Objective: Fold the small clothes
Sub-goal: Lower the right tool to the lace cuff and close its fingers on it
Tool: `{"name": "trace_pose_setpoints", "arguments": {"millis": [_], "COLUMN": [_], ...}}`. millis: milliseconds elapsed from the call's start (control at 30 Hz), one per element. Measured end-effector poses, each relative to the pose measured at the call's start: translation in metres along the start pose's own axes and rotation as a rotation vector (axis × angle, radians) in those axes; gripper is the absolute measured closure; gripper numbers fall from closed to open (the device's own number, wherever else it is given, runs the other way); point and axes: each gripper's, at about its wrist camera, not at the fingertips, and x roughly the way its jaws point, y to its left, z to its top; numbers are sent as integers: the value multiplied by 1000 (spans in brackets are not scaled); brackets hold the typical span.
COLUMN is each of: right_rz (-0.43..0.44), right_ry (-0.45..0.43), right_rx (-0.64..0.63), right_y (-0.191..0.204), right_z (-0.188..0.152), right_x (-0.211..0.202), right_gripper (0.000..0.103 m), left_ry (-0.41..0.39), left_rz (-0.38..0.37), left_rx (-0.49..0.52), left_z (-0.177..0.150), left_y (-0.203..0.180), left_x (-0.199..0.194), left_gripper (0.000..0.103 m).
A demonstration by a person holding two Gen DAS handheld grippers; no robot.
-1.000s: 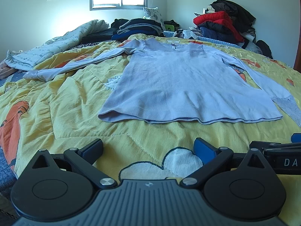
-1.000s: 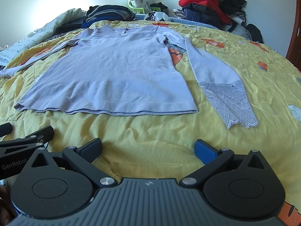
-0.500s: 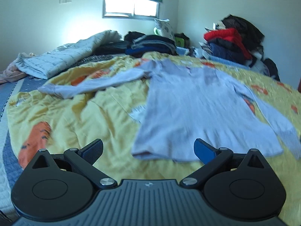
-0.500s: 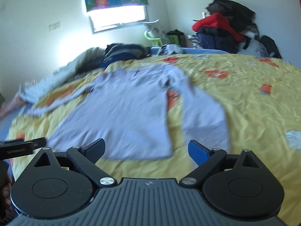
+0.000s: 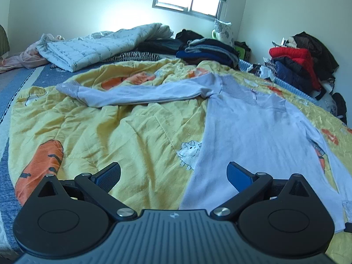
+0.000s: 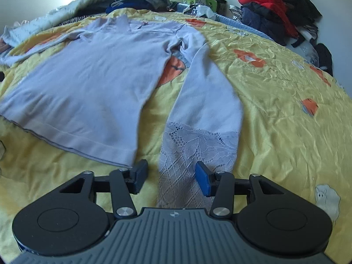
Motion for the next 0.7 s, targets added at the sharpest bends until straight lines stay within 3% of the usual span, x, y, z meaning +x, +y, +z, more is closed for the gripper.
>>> {"name": "trace_pose_setpoints", "arguments": {"millis": [33,67,167,267,367,467,600,700], "right_rz": [20,48,81,156,301,454,697,916], "right_ry": [6,14,35,70,59,-4,-115,-183], "right_rx": [9,29,83,199,352,502,668,721], "right_y": [-4,-9,-24,-46,-66,-81,-89,-72], "right_z": [2,4,8,9,8,15,42,72], "right_x": [2,3,3,3,0,-5,-7,-7], "right_gripper": [54,67,89,98,99,99,98,97], "left_ry": [11,22,38,21,29,66,62,97], "left_rz": [0,0,-34,-89,-213,-385,-500,-636], "left_rx": [1,1,-7,1,-2,-35,-105,-232], "left_z": [0,1,3,7,15,22,30,36], "left_y": [-1,-2,-5,-13,-23,-32,-40,-33], "left_x": [4,8,13,10,6,8,12,19], "left_gripper": [0,0,0,0,0,0,0,0]}}
